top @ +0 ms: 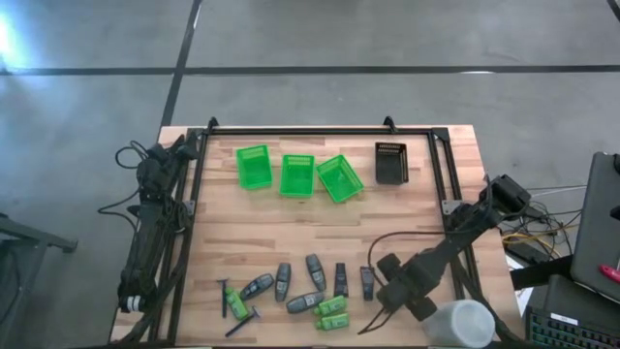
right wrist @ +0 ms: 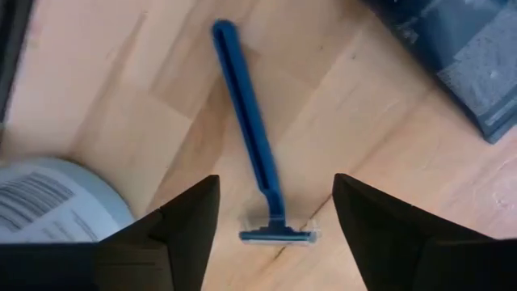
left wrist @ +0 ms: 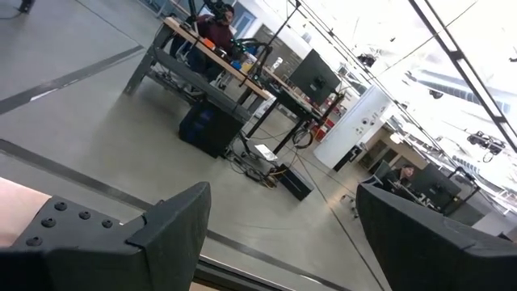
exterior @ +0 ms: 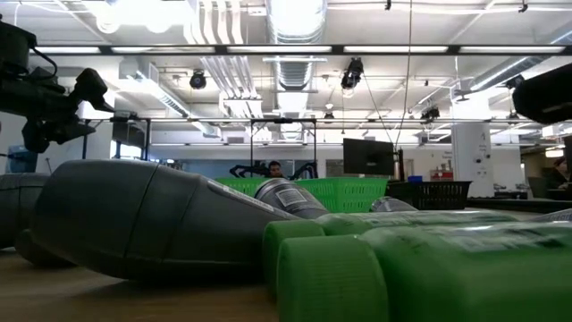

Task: Pick & Place Travel size toiletries
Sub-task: Put the razor into the right green bin

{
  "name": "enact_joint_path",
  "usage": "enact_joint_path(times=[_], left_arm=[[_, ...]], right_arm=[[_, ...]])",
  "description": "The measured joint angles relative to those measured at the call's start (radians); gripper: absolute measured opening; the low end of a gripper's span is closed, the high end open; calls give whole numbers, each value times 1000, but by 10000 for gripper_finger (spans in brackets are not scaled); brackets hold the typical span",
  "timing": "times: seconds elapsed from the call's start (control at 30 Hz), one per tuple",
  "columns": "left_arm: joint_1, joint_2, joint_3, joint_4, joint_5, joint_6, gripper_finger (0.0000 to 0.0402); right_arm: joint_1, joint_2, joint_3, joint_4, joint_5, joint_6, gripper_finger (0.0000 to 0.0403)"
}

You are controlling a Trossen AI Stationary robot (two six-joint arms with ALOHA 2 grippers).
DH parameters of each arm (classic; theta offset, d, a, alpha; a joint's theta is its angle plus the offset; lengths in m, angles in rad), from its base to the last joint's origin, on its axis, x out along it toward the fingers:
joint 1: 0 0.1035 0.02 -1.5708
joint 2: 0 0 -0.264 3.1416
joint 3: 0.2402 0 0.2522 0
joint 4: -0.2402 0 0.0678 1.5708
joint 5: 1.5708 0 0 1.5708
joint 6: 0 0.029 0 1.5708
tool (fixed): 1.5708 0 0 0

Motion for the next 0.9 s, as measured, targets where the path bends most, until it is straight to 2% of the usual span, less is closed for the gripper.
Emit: enact_joint_path(times=[0.3, 0.53, 0.9], left_arm=[[0, 0, 0, 0, 0, 0, 316], [0, 0, 0, 0, 1, 0, 316], [0, 2, 0, 0, 1, 0, 316]], right_arm=[[7, 16, -34, 122, 3, 96, 231], [10, 61, -56, 93, 80, 125, 237], [11, 79, -32, 89, 99, 226, 200]])
